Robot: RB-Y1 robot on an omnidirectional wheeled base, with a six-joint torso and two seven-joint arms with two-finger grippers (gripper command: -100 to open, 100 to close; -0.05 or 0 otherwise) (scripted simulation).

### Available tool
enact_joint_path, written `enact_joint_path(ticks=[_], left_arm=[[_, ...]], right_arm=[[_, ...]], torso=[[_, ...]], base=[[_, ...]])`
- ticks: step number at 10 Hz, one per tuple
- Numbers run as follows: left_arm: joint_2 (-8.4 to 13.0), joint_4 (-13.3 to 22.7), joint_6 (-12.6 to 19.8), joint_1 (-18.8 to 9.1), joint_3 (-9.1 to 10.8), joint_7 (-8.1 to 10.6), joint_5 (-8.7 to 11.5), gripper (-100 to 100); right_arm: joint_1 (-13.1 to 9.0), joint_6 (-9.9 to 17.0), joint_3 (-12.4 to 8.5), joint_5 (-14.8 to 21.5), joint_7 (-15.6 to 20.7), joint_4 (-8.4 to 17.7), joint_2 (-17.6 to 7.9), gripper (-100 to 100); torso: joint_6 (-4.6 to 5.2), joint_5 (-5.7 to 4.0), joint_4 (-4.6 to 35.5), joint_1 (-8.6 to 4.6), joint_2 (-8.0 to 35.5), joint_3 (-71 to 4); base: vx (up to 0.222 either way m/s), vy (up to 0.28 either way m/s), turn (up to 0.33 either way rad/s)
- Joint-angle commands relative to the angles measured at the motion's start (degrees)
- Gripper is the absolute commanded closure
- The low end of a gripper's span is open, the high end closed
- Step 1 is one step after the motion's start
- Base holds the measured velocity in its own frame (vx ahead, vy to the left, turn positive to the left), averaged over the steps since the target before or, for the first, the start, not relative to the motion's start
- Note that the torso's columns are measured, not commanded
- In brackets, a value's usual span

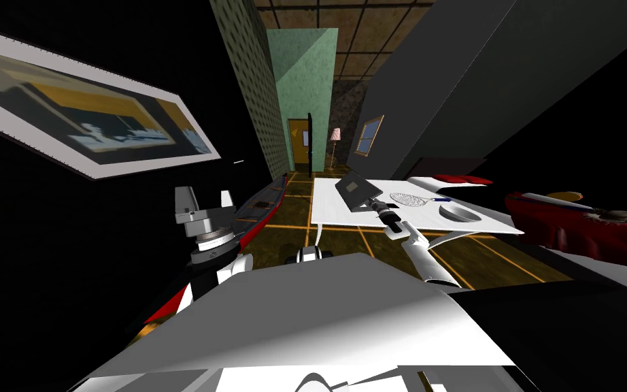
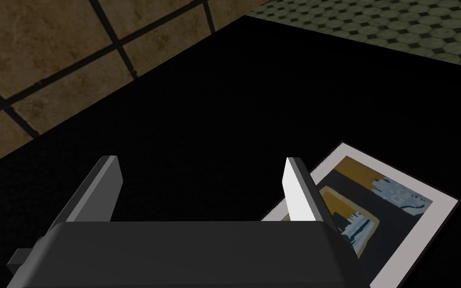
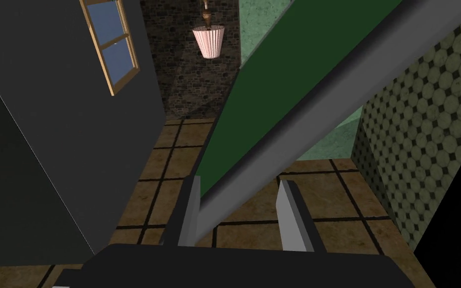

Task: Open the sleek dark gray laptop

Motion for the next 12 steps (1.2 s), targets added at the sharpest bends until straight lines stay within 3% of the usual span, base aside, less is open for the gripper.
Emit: enact_joint_path(ticks=[1,2,4,5,7,8,12], left_arm=[[0.00,0.00,0.00,0.00,0.00,0.00,0.00,0],[0.00,0.00,0.00,0.00,0.00,0.00,0.00,0],[0.00,0.00,0.00,0.00,0.00,0.00,0.00,0],[0.00,0.00,0.00,0.00,0.00,0.00,0.00,0],[0.00,0.00,0.00,0.00,0.00,0.00,0.00,0],[0.00,0.00,0.00,0.00,0.00,0.00,0.00,0],[-0.01,0.00,0.00,-0.01,-0.01,0.00,0.00,0]], right_arm=[[1.01,0.09,1.07,-0.43,-0.33,0.79,2.13,100],[0.08,-0.34,0.02,-0.71,-0.65,0.87,0.92,100],[-0.56,-3.09,0.50,-2.54,-1.16,3.91,5.43,100],[-0.56,-3.09,0.50,-2.54,-1.16,3.91,5.43,100],[-0.91,-4.95,0.90,-3.66,-1.38,5.99,8.38,100],[-0.23,-1.26,0.35,-3.99,-3.28,1.27,5.07,-100],[-0.66,2.82,0.83,-5.04,-6.89,-0.32,0.03,-100]], torso=[[-0.04,0.04,0.03,0.06,0.10,0.06],[-0.19,0.10,0.11,0.14,0.14,0.09],[-0.13,0.33,0.27,0.18,0.23,0.12],[-0.14,0.18,0.22,-0.11,0.13,0.07],[-0.26,0.22,0.17,0.24,0.12,0.07],[-0.16,0.19,0.13,0.32,0.20,0.11],[0.05,1.00,0.98,0.62,0.92,0.48]], base=[[-0.004,-0.039,-0.019],[-0.008,-0.016,-0.023],[0.011,-0.095,-0.033],[0.010,-0.077,0.001],[0.017,-0.078,-0.014],[-0.021,-0.021,0.065],[-0.053,0.044,0.060]])
